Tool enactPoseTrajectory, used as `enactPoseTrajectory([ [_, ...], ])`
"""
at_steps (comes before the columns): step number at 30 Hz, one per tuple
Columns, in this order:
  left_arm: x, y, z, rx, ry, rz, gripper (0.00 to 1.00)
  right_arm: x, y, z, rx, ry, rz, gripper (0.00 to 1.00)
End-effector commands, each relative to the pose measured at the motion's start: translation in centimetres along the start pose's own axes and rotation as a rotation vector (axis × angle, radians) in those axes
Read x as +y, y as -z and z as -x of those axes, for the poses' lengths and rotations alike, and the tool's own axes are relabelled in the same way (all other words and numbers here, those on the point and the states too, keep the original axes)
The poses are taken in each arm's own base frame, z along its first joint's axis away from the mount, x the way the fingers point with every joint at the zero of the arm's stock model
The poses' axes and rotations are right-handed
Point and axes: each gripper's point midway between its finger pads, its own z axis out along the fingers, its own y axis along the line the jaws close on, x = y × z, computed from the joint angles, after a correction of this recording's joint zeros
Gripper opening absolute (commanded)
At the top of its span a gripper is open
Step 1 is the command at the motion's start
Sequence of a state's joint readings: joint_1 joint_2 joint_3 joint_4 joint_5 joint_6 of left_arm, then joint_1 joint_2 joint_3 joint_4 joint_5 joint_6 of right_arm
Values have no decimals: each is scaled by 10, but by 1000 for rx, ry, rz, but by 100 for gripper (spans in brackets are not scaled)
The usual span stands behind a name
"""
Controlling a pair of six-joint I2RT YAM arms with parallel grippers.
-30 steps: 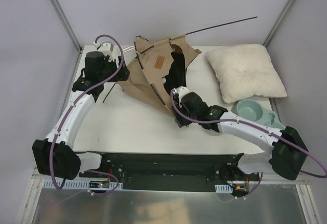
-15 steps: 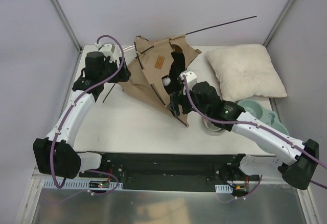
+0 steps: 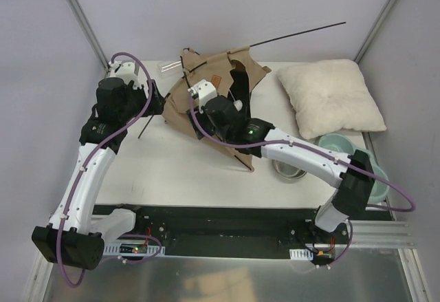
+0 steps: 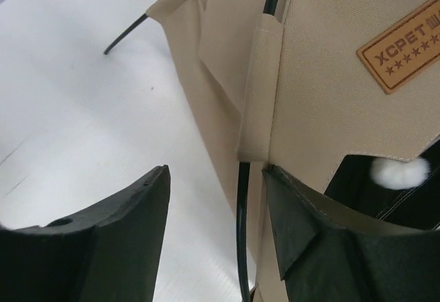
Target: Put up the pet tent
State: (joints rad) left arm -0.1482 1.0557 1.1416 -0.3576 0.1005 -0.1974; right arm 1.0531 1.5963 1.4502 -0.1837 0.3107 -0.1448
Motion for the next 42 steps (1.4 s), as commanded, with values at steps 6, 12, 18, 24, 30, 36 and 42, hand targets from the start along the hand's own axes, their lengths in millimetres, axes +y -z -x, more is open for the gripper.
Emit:
enactPoseTrajectory([
  [6, 9, 20, 3, -16, -3, 44, 77, -37, -19, 30, -56, 130, -268, 35],
  [12, 9, 23, 7, -21, -14, 46, 78, -51, -1, 37, -74, 164, -242, 0],
  [18, -7, 23, 4, 4, -20, -45, 79, -88, 31, 56, -116, 43, -91, 0],
  [24, -14, 23, 5, 21, 3, -79, 79, -119, 52, 77, -144, -10, -42, 0],
  [30, -22, 35, 18, -24, -18, -109, 79, -137, 69, 81, -166, 29, 19, 0],
  [36, -30, 48, 26, -63, -78, -152, 81, -156, 88, 85, -190, -10, 67, 0],
  [42, -36, 38, -1, 14, -146, -240, 83, -166, 97, 73, -143, -47, 143, 0],
])
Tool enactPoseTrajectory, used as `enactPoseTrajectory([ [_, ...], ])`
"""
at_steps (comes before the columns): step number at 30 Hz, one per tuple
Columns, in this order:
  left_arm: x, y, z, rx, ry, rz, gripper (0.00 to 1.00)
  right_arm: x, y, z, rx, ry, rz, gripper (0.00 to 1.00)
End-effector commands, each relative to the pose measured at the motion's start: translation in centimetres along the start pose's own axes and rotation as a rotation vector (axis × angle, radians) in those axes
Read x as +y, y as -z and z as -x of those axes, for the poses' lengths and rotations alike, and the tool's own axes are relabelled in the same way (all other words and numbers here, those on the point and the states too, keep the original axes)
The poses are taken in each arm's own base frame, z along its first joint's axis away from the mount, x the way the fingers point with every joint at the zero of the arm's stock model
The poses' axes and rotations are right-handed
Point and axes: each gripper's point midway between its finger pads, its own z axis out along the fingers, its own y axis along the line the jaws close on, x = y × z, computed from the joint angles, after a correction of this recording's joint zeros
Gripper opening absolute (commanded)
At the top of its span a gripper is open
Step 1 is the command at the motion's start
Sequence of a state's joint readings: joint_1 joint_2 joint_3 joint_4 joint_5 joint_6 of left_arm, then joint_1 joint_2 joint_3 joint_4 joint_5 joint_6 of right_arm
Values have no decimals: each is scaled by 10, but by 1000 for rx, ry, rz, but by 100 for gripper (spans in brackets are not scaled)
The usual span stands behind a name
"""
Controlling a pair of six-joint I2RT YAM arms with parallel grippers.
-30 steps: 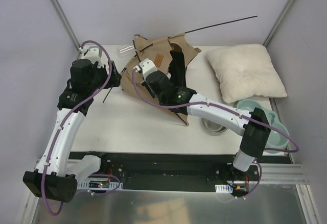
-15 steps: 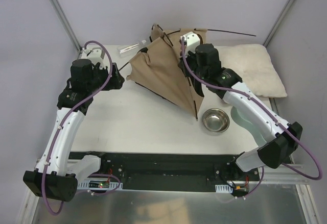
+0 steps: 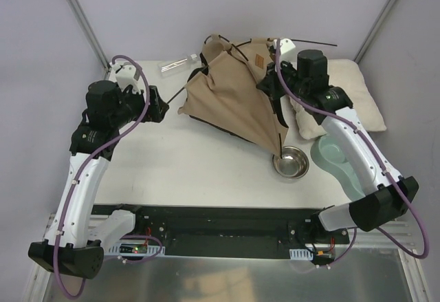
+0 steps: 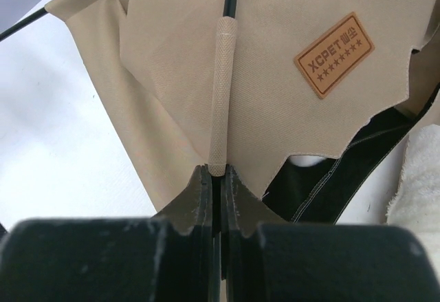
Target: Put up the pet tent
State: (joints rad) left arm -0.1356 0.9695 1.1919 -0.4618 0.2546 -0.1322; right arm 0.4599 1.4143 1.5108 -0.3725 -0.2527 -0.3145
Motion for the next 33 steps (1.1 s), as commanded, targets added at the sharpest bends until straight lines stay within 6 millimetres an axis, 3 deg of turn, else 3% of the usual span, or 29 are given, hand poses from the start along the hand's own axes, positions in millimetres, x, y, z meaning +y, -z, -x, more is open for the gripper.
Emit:
enactPoseTrajectory([
  [1, -10, -6, -10, 31, -78, -98, 83, 18, 28, 30, -83, 18, 137, 0],
  [12, -9, -55, -36, 199, -3, -172, 79, 21, 41, 38, -96, -13, 184, 0],
  [14, -10, -61, -40, 221, 12, -189, 73, 22, 45, 39, -93, -15, 192, 0],
  [18, -16, -69, -45, 258, 42, -240, 49, 28, 54, 46, -101, -10, 220, 0],
  [24, -27, -57, -34, 223, 46, -274, 15, 32, 64, 58, -123, -3, 239, 0],
  [28, -34, -42, -25, 180, 39, -285, 3, 36, 66, 66, -134, 0, 262, 0],
  [33, -40, -18, -14, 116, 22, -282, 0, 43, 71, 76, -145, -19, 302, 0],
])
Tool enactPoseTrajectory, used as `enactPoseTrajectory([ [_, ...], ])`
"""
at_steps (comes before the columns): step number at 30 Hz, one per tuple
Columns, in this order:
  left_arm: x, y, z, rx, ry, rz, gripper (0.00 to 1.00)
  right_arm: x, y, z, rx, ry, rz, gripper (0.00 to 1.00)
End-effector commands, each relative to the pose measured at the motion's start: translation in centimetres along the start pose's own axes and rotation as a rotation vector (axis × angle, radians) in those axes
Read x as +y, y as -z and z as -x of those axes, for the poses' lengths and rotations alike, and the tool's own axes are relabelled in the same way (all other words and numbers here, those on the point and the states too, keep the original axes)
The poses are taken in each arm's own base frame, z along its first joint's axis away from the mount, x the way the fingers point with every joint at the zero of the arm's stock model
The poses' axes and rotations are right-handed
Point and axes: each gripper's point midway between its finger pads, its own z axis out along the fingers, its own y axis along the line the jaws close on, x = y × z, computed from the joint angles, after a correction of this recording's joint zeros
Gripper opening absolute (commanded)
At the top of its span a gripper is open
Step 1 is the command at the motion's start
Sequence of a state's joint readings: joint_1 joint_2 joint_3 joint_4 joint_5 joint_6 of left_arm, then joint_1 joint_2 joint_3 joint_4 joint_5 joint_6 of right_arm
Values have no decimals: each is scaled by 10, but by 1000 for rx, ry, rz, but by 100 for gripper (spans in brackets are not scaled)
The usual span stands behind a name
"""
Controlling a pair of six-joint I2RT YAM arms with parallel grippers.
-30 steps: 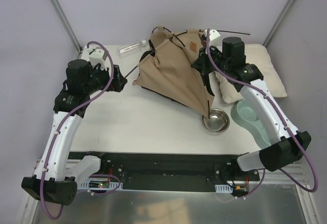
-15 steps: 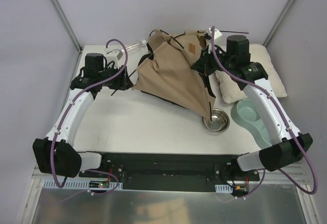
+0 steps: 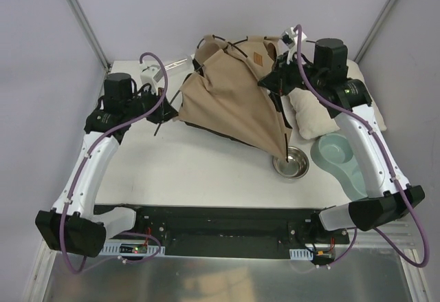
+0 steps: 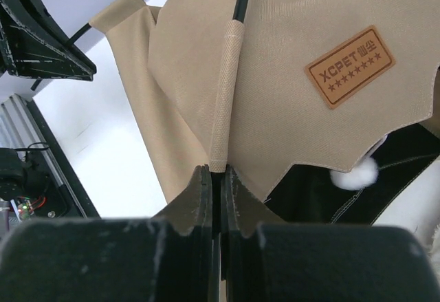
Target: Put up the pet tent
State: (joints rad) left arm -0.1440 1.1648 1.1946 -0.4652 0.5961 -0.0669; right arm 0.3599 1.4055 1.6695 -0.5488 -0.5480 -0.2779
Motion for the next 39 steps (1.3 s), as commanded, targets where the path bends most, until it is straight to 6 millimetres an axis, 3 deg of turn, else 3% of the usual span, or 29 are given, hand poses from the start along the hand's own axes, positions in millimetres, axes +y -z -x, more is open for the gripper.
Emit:
enactPoseTrajectory([
  [1, -12, 30, 26, -125, -9, 45, 0, 34, 23, 47, -127, 67, 117, 0],
  [6, -22, 53, 30, -188, -9, 73, 0, 41, 22, 48, -128, 47, 158, 0],
  [14, -17, 70, 24, -248, 124, 172, 0, 8, -16, 29, -62, -61, 84, 1],
  [16, -16, 73, 22, -265, 163, 188, 0, 4, -21, 25, -57, -72, 81, 5],
  [19, -12, 75, 18, -283, 219, 219, 0, -1, -29, 21, -55, -88, 76, 21],
  [21, -4, 74, 16, -287, 244, 253, 0, -8, -33, 21, -55, -97, 44, 38],
  [24, 8, 71, 18, -300, 284, 307, 0, -13, -31, 27, -81, -111, 9, 53],
  [25, 10, 70, 20, -310, 296, 316, 0, -13, -29, 33, -105, -117, -4, 62],
  [29, 17, 63, 32, -340, 334, 324, 0, -20, -9, 58, -209, -149, -113, 80],
  [31, 17, 59, 39, -351, 351, 313, 0, -22, 4, 70, -256, -164, -169, 84],
  [34, 20, 51, 47, -362, 364, 302, 0, -11, 15, 83, -296, -269, -152, 84],
  [36, 23, 44, 52, -371, 373, 295, 0, 9, 15, 85, -296, -369, -58, 82],
  [39, 17, 33, 61, -371, 380, 237, 0, 40, 1, 79, -294, -491, 53, 80],
])
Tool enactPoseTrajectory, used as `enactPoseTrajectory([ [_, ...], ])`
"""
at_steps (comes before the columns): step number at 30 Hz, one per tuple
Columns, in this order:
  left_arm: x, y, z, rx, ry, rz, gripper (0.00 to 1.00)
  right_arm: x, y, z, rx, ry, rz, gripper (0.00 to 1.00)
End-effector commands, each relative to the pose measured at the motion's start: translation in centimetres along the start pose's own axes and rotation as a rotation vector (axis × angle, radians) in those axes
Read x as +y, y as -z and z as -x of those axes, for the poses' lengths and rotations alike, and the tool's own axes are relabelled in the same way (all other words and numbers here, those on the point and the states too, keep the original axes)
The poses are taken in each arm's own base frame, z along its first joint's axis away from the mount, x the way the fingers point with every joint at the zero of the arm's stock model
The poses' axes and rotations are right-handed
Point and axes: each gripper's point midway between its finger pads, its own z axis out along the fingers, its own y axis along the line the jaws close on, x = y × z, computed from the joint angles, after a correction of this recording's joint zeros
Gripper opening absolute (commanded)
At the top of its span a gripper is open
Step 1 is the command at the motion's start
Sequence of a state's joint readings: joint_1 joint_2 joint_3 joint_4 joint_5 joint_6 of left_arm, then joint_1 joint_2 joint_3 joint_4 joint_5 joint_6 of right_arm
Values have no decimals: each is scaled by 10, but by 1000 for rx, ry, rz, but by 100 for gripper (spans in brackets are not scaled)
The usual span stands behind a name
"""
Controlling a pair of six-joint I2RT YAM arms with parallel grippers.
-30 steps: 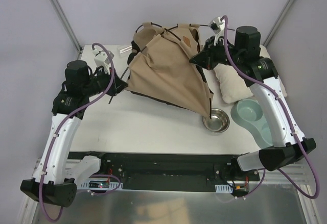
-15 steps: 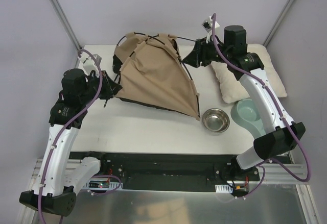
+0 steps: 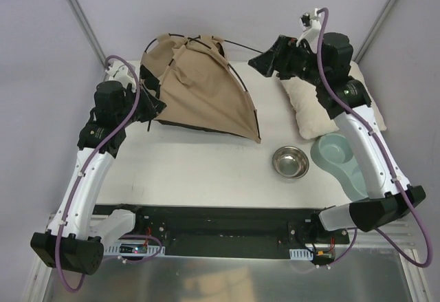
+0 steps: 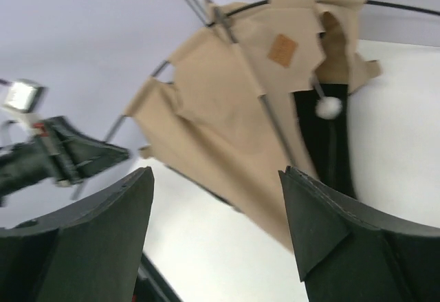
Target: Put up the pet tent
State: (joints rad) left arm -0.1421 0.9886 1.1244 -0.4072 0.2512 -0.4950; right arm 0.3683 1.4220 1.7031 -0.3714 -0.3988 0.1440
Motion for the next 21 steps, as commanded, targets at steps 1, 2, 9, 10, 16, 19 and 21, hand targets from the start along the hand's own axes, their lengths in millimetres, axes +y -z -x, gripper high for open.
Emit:
enactPoseTrajectory([
  [1, -21, -14, 33, -98, 48, -76, 0, 62, 3, 5, -59, -222, 172, 79],
  [2, -23, -17, 33, -91, 52, -88, 0, 75, -2, -3, -49, -263, 201, 79],
  [9, -28, -27, 28, -56, 6, -127, 0, 139, -61, -55, -28, -545, 281, 74],
  [10, -28, -28, 27, -52, -5, -129, 0, 143, -73, -61, -30, -564, 271, 72],
  [16, -30, -27, 15, -12, -58, -172, 0, 162, -127, -78, -29, -596, 263, 63],
  [19, -32, -28, 7, 18, -76, -199, 0, 166, -144, -84, -41, -596, 235, 56],
  [21, -30, -30, 3, 30, -81, -203, 0, 171, -153, -90, -40, -587, 230, 52],
])
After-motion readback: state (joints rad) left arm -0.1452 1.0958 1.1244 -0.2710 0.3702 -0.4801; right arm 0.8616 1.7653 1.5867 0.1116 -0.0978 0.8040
